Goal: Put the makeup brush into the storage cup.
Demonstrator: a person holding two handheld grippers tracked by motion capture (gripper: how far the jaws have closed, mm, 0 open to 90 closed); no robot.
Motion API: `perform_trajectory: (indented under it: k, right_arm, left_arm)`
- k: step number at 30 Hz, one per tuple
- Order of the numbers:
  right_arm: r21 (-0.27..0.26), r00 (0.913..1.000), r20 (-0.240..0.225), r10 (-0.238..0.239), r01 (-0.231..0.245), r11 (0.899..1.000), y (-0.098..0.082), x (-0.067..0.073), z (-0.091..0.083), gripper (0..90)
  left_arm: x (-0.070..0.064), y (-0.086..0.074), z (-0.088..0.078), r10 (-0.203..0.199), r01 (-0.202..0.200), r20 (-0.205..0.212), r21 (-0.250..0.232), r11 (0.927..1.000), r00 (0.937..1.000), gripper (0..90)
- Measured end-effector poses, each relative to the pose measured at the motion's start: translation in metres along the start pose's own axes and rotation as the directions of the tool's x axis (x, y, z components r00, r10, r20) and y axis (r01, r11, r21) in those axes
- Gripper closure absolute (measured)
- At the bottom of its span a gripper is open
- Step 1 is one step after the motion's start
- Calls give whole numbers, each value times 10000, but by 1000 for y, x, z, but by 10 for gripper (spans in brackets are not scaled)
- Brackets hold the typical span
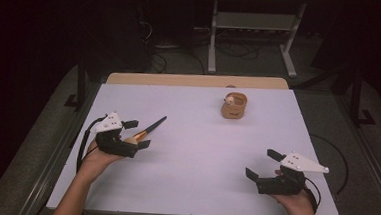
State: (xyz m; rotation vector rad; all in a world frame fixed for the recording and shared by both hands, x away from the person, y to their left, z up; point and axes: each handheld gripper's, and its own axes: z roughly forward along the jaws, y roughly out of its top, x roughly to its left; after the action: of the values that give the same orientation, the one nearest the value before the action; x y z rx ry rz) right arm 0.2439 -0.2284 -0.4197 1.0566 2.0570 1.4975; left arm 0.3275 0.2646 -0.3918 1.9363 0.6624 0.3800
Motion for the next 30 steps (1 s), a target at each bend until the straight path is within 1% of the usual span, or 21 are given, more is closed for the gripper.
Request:
perform_trajectory:
  k: [1, 3, 5, 7, 8, 9, 10, 13, 15, 19, 20, 24, 25, 26, 27, 28, 30]
  right_arm:
    - [-2, 10000, -11, 3, -3, 10000, 0, 0, 0, 0]
    - [2, 10000, -8, -1, 1, 10000, 0, 0, 0, 0]
    - [1, 10000, -16, -1, 1, 10000, 0, 0, 0, 0]
    - [-13, 10000, -21, 6, -6, 10000, 0, 0, 0, 0]
    - [-12, 10000, -28, 3, -3, 10000, 0, 0, 0, 0]
    - [-12, 10000, -32, 7, -7, 10000, 0, 0, 0, 0]
    - [-12, 10000, -32, 7, -7, 10000, 0, 0, 0, 0]
    - [-9, 10000, -44, -4, 4, 10000, 0, 0, 1, 0]
    - [-13, 10000, -38, -14, 14, 10000, 0, 0, 1, 0]
    - [-26, 10000, -56, -13, 13, 10000, 0, 0, 1, 0]
    - [-23, 10000, -60, 3, -3, 10000, 0, 0, 0, 0]
    - [-46, 10000, -52, 6, -6, 10000, 0, 0, 0, 0]
    - [-83, 10000, -47, 29, -29, 10000, 0, -1, 0, 0]
    - [-86, 10000, -51, 46, -47, 10000, 0, -1, 0, 0]
    - [-95, 10000, -54, 51, -51, 9999, 0, -1, -1, 0]
    - [-102, 10000, -55, 50, -50, 9999, 0, -1, -1, 0]
    - [-101, 10000, -65, 46, -47, 9999, 0, -1, -1, 0]
  left_arm:
    - [1, 0, 1, -42, 42, -9, -45, 10000, 10000, 132]
    - [3, -1, 2, -47, 47, 1, 125, 9999, 10000, 132]
    - [3, -1, 2, -118, 118, 45, 115, 9999, 9999, 132]
    - [5, -1, 3, -128, 127, 48, 193, 9997, 9999, 132]
    - [6, 0, 3, -47, 46, 38, 278, 9996, 10000, 132]
    - [6, 0, 3, -47, 46, 38, 278, 9996, 10000, 132]
    - [6, 1, 4, -90, 89, 25, 260, 9996, 10000, 132]
    - [7, 4, 4, 36, -37, 45, 278, 9996, 10000, 132]
    - [8, 6, 4, 3, -4, 16, 323, 9995, 10000, 132]
    - [10, 9, 6, -57, 54, 99, 304, 9995, 9999, 132]
    - [11, 10, 6, 60, -63, 98, 366, 9993, 9999, 131]
    - [11, 12, 7, 60, -63, 77, 355, 9993, 10000, 131]
    - [14, 16, 8, 153, -160, 168, 389, 9991, 9997, 131]
    - [14, 17, 9, 113, -118, 155, 283, 9995, 9998, 131]
    - [15, 18, 9, 126, -132, 188, 324, 9994, 9997, 131]
    - [16, 19, 9, 130, -135, 194, 257, 9996, 9997, 131]
    - [17, 22, 10, 127, -134, 212, 334, 9994, 9997, 131]
